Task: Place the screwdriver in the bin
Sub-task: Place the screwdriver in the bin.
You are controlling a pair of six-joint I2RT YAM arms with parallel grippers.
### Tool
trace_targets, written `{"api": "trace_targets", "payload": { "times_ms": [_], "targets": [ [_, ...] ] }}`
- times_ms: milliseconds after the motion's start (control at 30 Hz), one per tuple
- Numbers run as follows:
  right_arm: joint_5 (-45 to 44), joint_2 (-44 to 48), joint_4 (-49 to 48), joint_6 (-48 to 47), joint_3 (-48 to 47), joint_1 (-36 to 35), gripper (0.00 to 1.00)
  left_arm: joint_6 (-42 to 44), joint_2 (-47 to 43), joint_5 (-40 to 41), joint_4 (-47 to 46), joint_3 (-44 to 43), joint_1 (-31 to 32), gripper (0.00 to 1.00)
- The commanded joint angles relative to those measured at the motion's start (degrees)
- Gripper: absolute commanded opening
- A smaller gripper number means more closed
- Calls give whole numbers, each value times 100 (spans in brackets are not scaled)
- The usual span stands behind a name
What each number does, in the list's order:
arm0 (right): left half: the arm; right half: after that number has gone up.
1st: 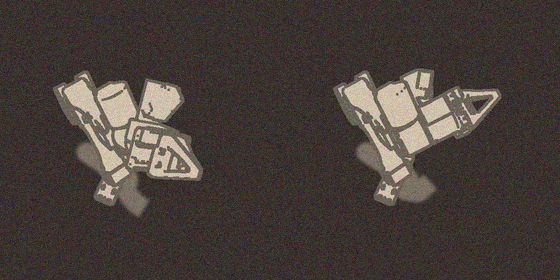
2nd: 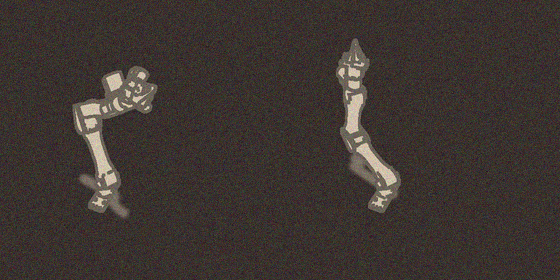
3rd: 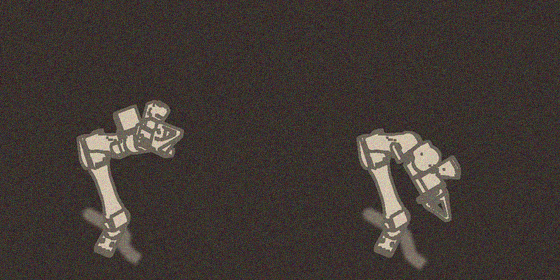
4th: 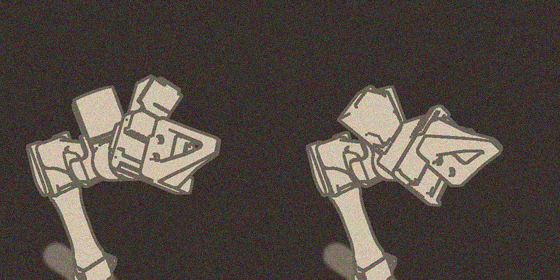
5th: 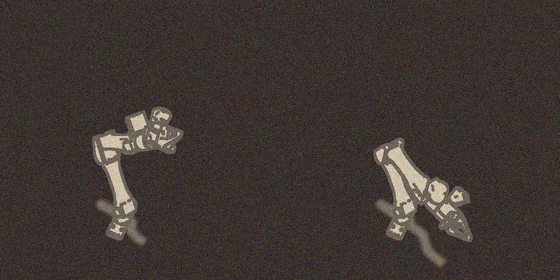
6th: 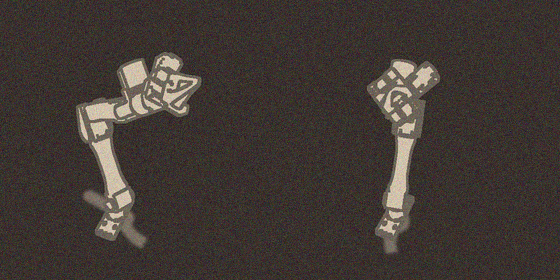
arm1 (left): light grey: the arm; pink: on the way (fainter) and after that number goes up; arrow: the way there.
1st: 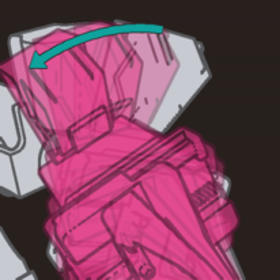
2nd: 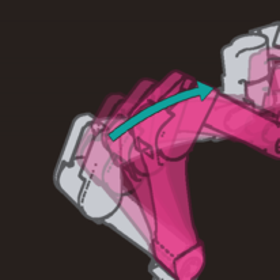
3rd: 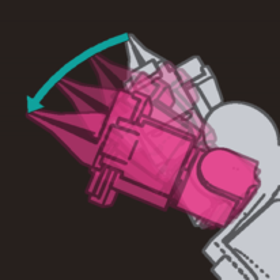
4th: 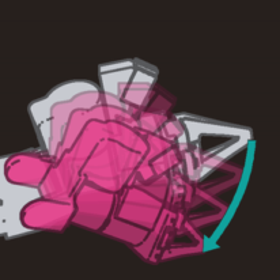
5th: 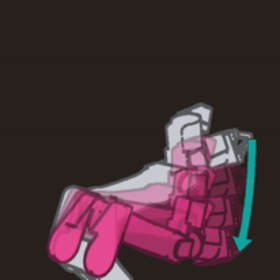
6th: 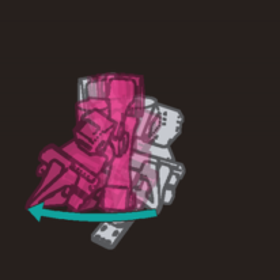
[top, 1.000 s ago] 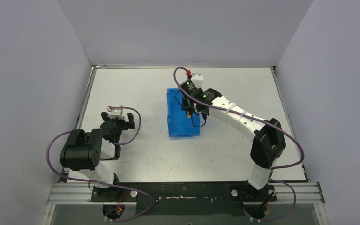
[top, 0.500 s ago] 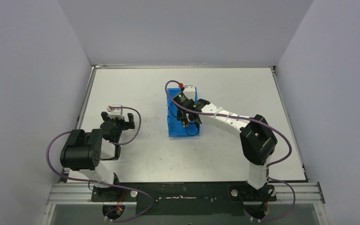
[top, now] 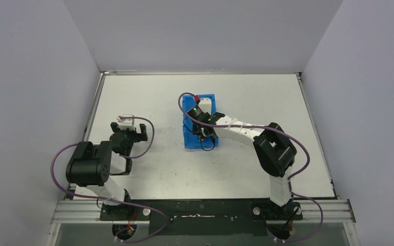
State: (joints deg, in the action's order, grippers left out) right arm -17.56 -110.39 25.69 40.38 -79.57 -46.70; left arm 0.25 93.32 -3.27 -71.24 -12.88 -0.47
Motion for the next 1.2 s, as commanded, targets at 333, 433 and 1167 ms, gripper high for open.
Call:
{"api": "trace_targets", "payload": {
  "times_ms": [333,433,1167],
  "targets": [
    [-395,16,-526,15,152,-193,21,2,-89,16,-75,-47,3,97],
    [-409,17,-509,22,139,-205,27,3,-86,16,-75,-47,3,97],
    [-606,365,-60,-36,-272,-226,46,5,-78,12,-79,-47,3,97]
  ]
}}
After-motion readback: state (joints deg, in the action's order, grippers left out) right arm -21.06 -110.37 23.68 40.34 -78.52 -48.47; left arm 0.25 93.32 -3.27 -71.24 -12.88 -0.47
